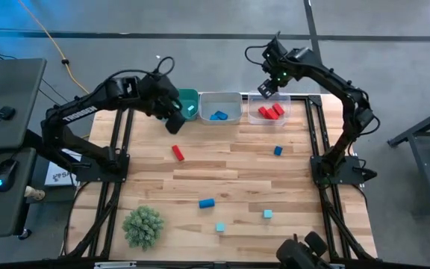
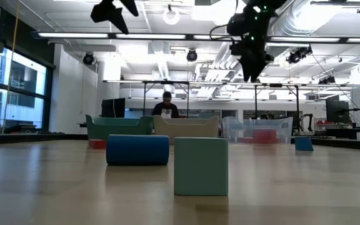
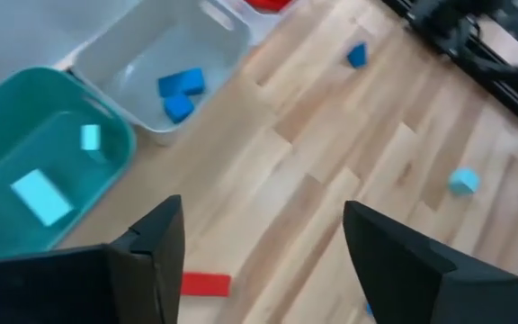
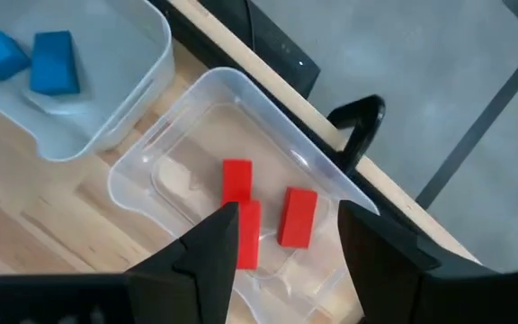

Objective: Sort & place blocks by color
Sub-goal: Put the blue block into the gray bin

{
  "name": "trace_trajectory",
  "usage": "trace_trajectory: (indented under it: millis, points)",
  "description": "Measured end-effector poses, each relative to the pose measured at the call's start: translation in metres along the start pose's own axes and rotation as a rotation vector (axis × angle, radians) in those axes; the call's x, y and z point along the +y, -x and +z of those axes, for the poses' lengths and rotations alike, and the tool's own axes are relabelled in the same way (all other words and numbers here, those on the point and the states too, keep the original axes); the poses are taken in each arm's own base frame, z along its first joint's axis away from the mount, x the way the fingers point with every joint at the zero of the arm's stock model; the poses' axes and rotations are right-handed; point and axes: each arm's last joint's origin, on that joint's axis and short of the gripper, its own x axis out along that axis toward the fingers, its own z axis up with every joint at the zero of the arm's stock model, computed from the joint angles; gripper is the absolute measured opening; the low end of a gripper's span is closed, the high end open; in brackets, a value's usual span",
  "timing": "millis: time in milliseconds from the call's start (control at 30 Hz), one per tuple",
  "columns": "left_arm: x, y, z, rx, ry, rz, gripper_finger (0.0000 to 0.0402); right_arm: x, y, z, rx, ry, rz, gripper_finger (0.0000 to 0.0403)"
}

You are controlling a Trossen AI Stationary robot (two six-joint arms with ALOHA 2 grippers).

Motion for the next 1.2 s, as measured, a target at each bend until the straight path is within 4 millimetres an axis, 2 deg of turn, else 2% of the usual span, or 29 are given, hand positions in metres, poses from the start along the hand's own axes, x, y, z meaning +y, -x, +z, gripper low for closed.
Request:
trace_trajectory:
  millis: [200, 567, 867, 1200]
  points:
    - [-0.03, -0.004, -0.011, 0.03, -0.076, -0.075, 0.0233, 0.006, 0.026, 0.007, -0.056, -0.035, 0.013, 0.0181]
    - [-0.098, -0.04, -0.045, 0.176, -0.24, -0.132, 0.0233, 0.024, 0.063, 0.011, -0.129, -0.12, 0.066, 0.0181]
    - [-0.142, -0.076, -0.08, 0.268, -0.387, -0.077, 0.0232, 0.046, 0.07, 0.0, -0.053, -0.128, 0.086, 0.0181]
    - [-0.17, -0.124, -0.114, 0.342, -0.498, 0.042, 0.0231, 0.071, 0.076, -0.006, -0.054, -0.084, 0.119, 0.0181]
